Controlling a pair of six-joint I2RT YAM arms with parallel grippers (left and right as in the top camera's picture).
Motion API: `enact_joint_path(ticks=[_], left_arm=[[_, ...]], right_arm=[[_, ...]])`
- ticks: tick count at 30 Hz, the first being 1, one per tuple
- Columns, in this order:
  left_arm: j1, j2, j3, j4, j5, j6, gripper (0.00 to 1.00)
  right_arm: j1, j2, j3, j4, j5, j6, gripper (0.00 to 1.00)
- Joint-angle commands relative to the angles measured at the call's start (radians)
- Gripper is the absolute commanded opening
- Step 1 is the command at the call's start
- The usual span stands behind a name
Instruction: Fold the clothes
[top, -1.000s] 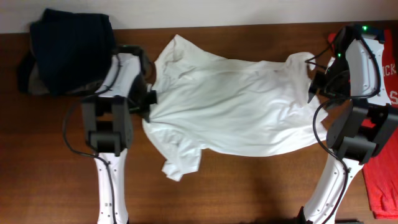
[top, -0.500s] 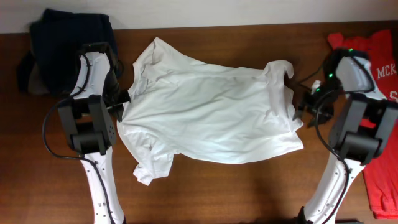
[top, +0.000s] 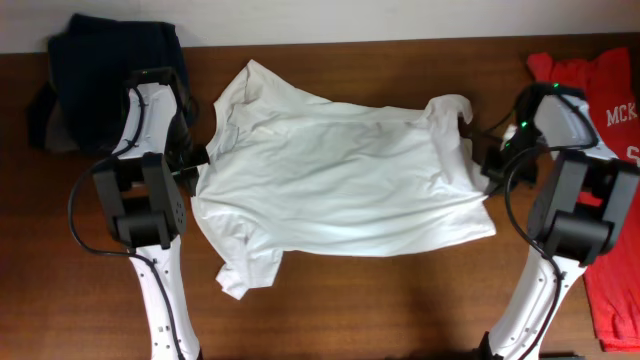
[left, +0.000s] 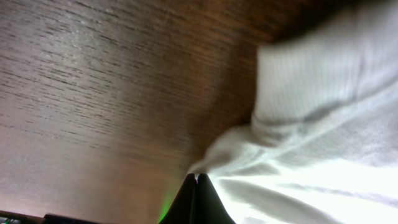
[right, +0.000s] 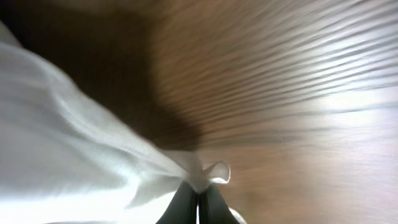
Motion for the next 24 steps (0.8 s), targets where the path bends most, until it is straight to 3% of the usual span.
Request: enact_joint_path(ticks=[1, 3, 4, 5, 7, 10, 14, 20, 21, 24], left_arm=[[-0.008, 0.012, 0.109, -0.026, -0.006, -0.002, 0.01], [-0.012, 0.002, 0.21, -0.025, -0.002, 0.019, 0.01], [-0.012, 0.001, 0.261, -0.025, 0.037, 0.044, 0.02], [-0.012, 0.001, 0.29, -0.025, 0.069, 0.044, 0.12], [-0.012, -0.006, 0.317, -0.025, 0.141, 0.044, 0.21], [-0.02, -0.095, 0.317, -0.025, 0.219, 0.109, 0.2], [-0.087, -0.237, 0.316, -0.025, 0.219, 0.122, 0.2], [-0.205, -0.236, 0.147, -0.025, 0.219, 0.122, 0.27], [-0.209, -0.236, 0.143, -0.025, 0.219, 0.122, 0.27], [-0.21, -0.236, 0.143, -0.025, 0.219, 0.122, 0.28]], right_arm=[[-0.081, 0.0, 0.22, -0.083, 0.093, 0.042, 0.04], [-0.119, 0.0, 0.359, -0.153, 0.093, 0.042, 0.04], [-0.133, 0.0, 0.419, -0.195, 0.089, 0.041, 0.36], [-0.138, 0.0, 0.454, -0.238, 0.09, 0.04, 0.99], [-0.135, 0.0, 0.471, -0.31, 0.089, 0.041, 0.98], [-0.136, -0.033, 0.469, -0.339, 0.058, 0.041, 0.99], [-0.138, -0.211, 0.238, -0.338, 0.112, 0.031, 0.99], [-0.161, -0.211, -0.15, -0.013, 0.108, 0.018, 0.99], [-0.171, -0.211, -0.177, 0.047, 0.108, 0.018, 0.91], [-0.177, -0.211, -0.201, 0.158, 0.107, 0.018, 0.78]])
